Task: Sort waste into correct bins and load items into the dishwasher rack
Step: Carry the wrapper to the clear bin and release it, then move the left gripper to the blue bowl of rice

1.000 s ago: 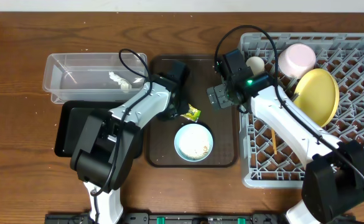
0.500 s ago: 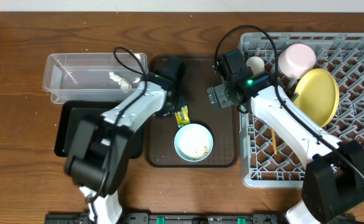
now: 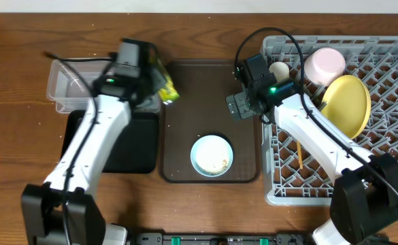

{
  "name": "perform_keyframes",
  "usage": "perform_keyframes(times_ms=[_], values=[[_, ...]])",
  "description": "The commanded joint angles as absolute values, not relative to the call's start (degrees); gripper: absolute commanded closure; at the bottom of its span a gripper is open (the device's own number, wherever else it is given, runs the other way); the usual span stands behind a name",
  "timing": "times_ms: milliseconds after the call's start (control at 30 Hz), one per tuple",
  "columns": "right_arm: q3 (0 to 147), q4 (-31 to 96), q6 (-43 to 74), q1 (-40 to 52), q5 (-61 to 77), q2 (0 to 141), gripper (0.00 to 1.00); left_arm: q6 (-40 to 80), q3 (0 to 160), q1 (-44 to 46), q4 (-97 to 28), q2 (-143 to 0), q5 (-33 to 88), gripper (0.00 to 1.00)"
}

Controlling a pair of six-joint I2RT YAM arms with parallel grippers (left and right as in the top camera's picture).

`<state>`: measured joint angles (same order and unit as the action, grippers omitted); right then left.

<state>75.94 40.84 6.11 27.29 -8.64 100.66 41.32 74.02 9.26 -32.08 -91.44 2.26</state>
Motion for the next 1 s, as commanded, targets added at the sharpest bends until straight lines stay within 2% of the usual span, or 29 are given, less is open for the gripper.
perform_keyframes(times_ms=[0,367,433,500,567,633,800,967], values=[[76.01,40.71,6.81,27.77,-8.93,100.09,0.01,40.42,75.29,5.02,-31.24,-91.79,-1.17,0.94],[76.01,40.71,6.81,27.83,-8.91,100.09,0.01,40.60,75.29,-3.79,-27.53,-97.14,-2.04,0.93],[76.01,40.71,6.81,27.88,-8.93,100.09,0.01,40.53,75.24,-4.38,-27.62,-97.91,-2.66,0.86],[76.01,40.71,6.81,27.77,-8.95,100.09,0.01,40.49,75.24,-4.93,-27.75,-98.43,-2.66,0.69],[76.01,40.71,6.81,27.68,-8.95,100.09,0.01,39.24,75.26,-5.21,-27.66,-98.41,-2.66,0.57],[76.01,40.71,6.81,27.94,-8.91,100.09,0.01,38.15,75.26,-5.19,-27.51,-98.08,-2.59,0.51],[76.01,40.71,6.81,28.03,-8.93,100.09,0.01,35.97,75.26,-4.38,-31.24,-94.85,-0.19,0.48],[76.01,40.71,6.81,28.05,-8.93,100.09,0.01,31.03,75.26,-2.11,-41.41,-88.44,10.35,0.49]])
